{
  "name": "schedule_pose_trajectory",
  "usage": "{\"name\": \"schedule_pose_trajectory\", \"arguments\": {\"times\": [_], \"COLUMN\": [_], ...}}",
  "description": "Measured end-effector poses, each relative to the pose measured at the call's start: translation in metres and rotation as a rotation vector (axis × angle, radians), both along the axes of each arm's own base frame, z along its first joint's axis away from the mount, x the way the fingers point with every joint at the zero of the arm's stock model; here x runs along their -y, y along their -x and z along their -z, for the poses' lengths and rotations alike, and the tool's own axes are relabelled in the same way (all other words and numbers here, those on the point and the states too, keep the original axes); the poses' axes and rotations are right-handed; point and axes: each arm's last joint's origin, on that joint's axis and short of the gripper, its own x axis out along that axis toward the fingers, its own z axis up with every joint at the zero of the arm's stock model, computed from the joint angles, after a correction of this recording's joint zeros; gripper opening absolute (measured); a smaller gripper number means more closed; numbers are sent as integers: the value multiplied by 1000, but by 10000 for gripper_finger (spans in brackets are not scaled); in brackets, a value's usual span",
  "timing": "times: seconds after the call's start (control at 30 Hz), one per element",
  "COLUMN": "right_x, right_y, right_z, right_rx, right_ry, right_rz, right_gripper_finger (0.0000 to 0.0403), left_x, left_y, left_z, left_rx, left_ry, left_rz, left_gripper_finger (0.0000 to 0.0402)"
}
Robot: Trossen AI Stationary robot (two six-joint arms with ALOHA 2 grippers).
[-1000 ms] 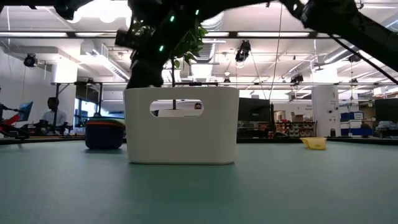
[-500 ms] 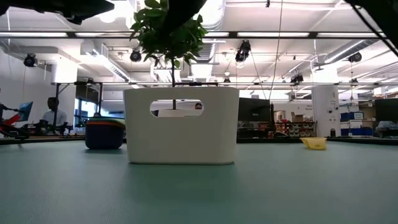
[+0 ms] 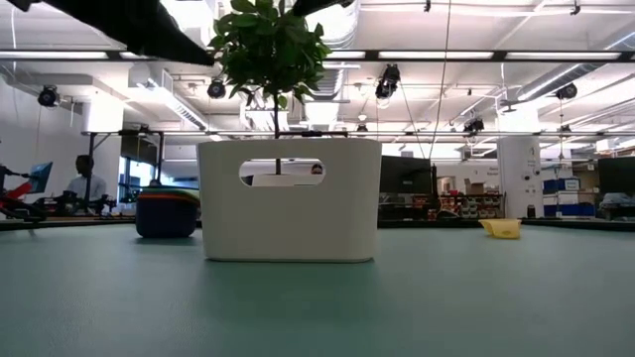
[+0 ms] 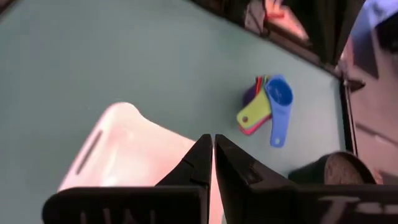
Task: Nest measuring cups in basket
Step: Stack the blue measuring cup on top of the green measuring cup
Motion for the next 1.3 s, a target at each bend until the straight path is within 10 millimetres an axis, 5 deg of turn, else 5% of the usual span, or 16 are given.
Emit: {"name": "schedule_pose_trajectory", "arguments": {"times": [0.33,0.7,1.3], "right_x": [5,16,21], "right_y": [54,101,123], "right_z": [8,20,26], "right_rx": [268,513,524], "right_ry": [7,64,100], "right_rz": [-60,-103,-120], "right_gripper_finger": [9,9,9], "left_x": [-18,-56,-115], "left_y": [-28,-54,-69], "left_z": [29,50,60], "left_rx": [-299,-549,-775], "left_ry": [148,171,193], "left_rz": [-214,-214,-108], "left_gripper_finger": [0,0,0]}}
